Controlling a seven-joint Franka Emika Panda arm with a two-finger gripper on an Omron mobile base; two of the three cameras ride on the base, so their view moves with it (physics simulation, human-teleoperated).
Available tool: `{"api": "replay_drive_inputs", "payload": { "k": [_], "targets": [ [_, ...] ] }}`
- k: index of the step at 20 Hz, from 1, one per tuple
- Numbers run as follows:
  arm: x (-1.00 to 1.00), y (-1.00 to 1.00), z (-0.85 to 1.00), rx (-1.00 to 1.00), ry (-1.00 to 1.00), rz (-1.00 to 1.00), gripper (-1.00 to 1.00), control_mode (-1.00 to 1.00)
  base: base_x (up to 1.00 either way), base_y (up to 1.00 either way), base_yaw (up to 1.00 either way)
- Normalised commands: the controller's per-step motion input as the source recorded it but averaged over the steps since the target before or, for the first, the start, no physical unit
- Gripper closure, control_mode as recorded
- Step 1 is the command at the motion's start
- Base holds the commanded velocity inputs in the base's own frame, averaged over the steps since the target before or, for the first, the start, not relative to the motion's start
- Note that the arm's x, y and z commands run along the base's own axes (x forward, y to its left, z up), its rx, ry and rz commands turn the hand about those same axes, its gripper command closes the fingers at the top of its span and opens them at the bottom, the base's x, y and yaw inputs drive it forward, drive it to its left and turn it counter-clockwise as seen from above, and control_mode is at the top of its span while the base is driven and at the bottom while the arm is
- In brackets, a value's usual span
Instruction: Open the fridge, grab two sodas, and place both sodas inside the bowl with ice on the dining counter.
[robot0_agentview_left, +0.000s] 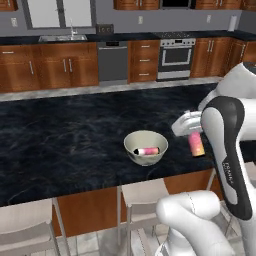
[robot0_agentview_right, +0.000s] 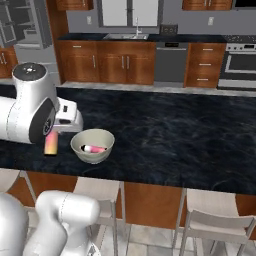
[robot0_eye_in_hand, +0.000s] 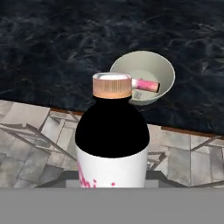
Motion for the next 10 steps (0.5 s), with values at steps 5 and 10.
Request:
{"api": "replay_drive_inputs", "payload": {
  "k": [5,10],
  "targets": [
    [0.51,0.00,-0.61,-0.16,0.10,0.49,1.00,-1.00,0.00,0.00,0.00],
    [0.42,0.00,-0.38,-0.21,0.02,0.47,1.00,-1.00,0.00,0.00,0.00]
  ]
}}
